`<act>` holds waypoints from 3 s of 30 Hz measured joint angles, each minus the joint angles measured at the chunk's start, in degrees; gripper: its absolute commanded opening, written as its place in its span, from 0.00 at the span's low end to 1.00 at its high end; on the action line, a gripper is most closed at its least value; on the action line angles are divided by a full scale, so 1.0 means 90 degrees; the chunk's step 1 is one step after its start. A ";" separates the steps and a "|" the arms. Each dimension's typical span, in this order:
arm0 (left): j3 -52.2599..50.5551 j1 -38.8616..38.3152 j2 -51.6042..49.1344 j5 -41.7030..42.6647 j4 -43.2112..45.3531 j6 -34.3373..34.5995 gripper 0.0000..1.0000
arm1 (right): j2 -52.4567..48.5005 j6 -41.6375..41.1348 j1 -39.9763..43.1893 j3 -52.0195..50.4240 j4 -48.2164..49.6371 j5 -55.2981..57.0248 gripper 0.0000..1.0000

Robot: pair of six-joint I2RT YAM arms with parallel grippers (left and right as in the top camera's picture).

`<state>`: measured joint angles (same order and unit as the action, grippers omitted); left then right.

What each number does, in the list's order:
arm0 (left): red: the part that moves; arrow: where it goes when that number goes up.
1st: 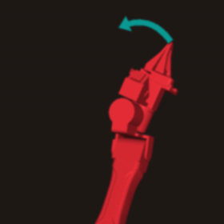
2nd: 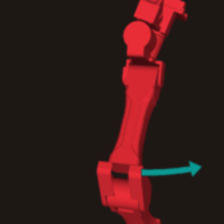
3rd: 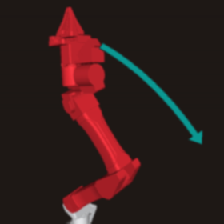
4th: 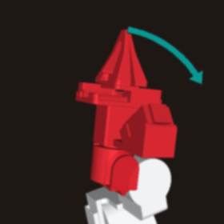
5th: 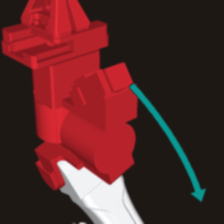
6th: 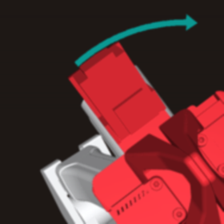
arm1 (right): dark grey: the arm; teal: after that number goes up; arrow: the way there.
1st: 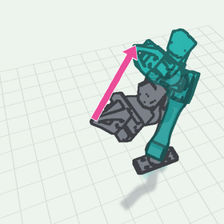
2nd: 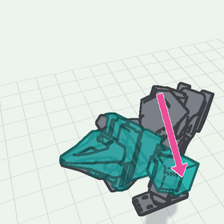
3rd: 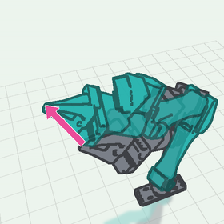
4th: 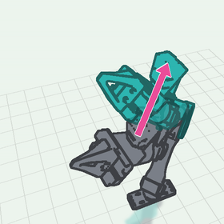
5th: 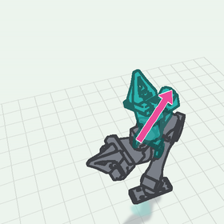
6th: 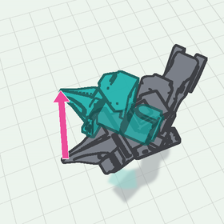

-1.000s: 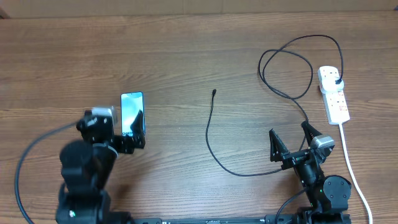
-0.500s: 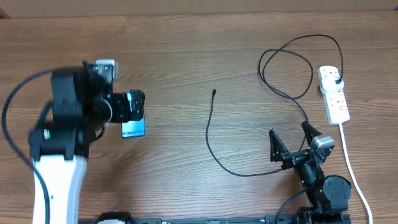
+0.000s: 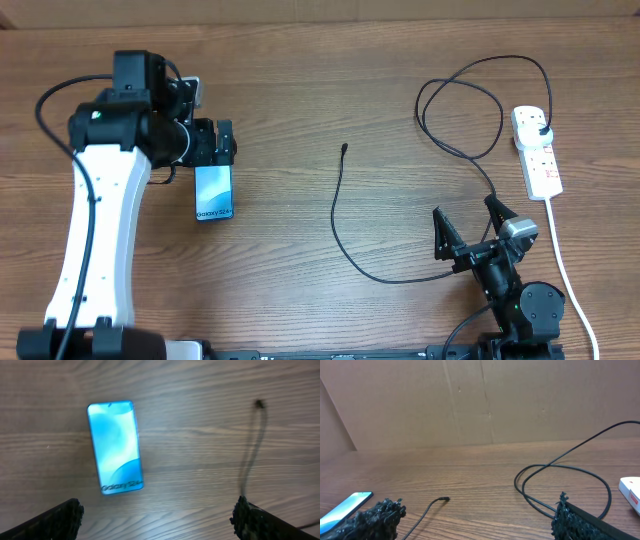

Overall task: Plug charger to phone and switch on socket
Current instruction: 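Move the left gripper forward over the smartphone and lower onto it, then close the left gripper on the smartphone's bottom edge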

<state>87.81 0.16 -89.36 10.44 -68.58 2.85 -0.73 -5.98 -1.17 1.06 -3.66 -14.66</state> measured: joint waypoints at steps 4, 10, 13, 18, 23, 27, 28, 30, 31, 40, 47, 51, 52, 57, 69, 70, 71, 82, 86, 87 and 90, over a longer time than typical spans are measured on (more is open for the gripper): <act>0.0012 0.0000 -0.0590 -0.0430 -0.0092 0.0000 1.00 | 0.0000 0.0000 0.0000 0.0000 0.0000 0.0000 1.00; 0.0012 0.0000 -0.1447 -0.0801 -0.0087 0.0017 1.00 | 0.0000 0.0002 0.0000 0.0000 0.0000 -0.0002 1.00; 0.0012 0.0000 -0.1751 -0.0874 -0.0049 0.0017 1.00 | 0.0000 0.0000 0.0000 0.0000 0.0005 0.0000 1.00; 0.0012 0.0000 -0.2259 -0.0976 0.0109 0.0017 1.00 | 0.0000 0.0000 0.0000 0.0000 0.0005 -0.0002 1.00; 0.0012 0.0000 -0.2647 -0.1003 0.0393 0.0017 1.00 | 0.0000 0.0002 0.0000 0.0000 0.0002 0.0000 1.00; 0.0012 0.0000 -0.2922 -0.1003 0.0559 0.0017 0.99 | 0.0000 0.0000 0.0000 0.0000 0.0002 0.0000 1.00; 0.0012 -0.0002 -0.3009 -0.1003 0.0590 0.0017 0.99 | 0.0000 0.0000 0.0000 0.0000 0.0002 -0.0002 1.00; 0.0012 -0.0002 -0.3169 -0.1003 0.0610 0.0017 1.00 | 0.0000 0.0000 0.0000 0.0000 0.0002 0.0000 1.00; 0.0012 -0.0002 -0.3252 -0.1003 0.0619 0.0017 1.00 | 0.0000 0.0000 0.0000 0.0000 0.0002 0.0000 1.00; 0.0012 -0.0002 -0.3633 -0.1030 0.0826 0.0022 1.00 | 0.0000 0.0002 0.0000 0.0000 0.0002 0.0000 1.00; 0.0007 -0.0002 -0.3633 -0.1049 0.0962 0.0022 0.99 | 0.0000 0.0002 0.0000 0.0000 0.0005 0.0000 1.00; -0.0053 -0.0002 -0.3633 -0.1056 0.1027 0.0022 1.00 | 0.0000 0.0002 0.0000 0.0000 0.0000 0.0000 1.00; -0.0063 -0.0002 -0.3633 -0.1071 0.1022 0.0022 1.00 | 0.0000 0.0005 0.0000 0.0000 0.0000 -0.0002 1.00; -0.0063 -0.0002 -0.3633 -0.1073 0.1003 0.0051 1.00 | 0.0000 0.0000 -0.0002 0.0000 0.0002 0.0002 1.00; -0.0228 -0.0002 -0.3577 -0.1163 0.1083 0.0160 0.97 | 0.0000 0.0002 0.0000 0.0000 0.0002 0.0000 1.00; -0.0284 -0.0002 -0.3546 -0.1180 0.1112 0.0163 0.96 | 0.0000 0.0002 0.0000 0.0000 0.0002 -0.0002 1.00; -0.0340 -0.0002 -0.3519 -0.1200 0.1132 0.0165 0.96 | 0.0000 0.0000 0.0000 0.0000 0.0000 0.0002 1.00; -0.0510 -0.0007 -0.3417 -0.1149 0.1217 0.0410 0.89 | 0.0000 0.0000 0.0000 0.0000 0.0000 0.0000 1.00; -0.0515 -0.0085 -0.3415 -0.1112 0.1200 0.0546 0.89 | 0.0000 0.0000 0.0000 0.0000 0.0002 0.0002 1.00; -0.0520 -0.0134 -0.3412 -0.1112 0.1197 0.0583 0.89 | 0.0000 0.0005 0.0000 0.0000 -0.0002 0.0000 1.00; -0.0544 -0.0379 -0.3402 -0.1117 0.1202 0.0743 0.89 | 0.0000 0.0000 0.0000 0.0000 0.0002 0.0000 1.00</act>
<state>82.91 -3.25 -119.98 0.38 -57.76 9.54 -0.73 -5.98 -1.17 1.06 -3.64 -14.66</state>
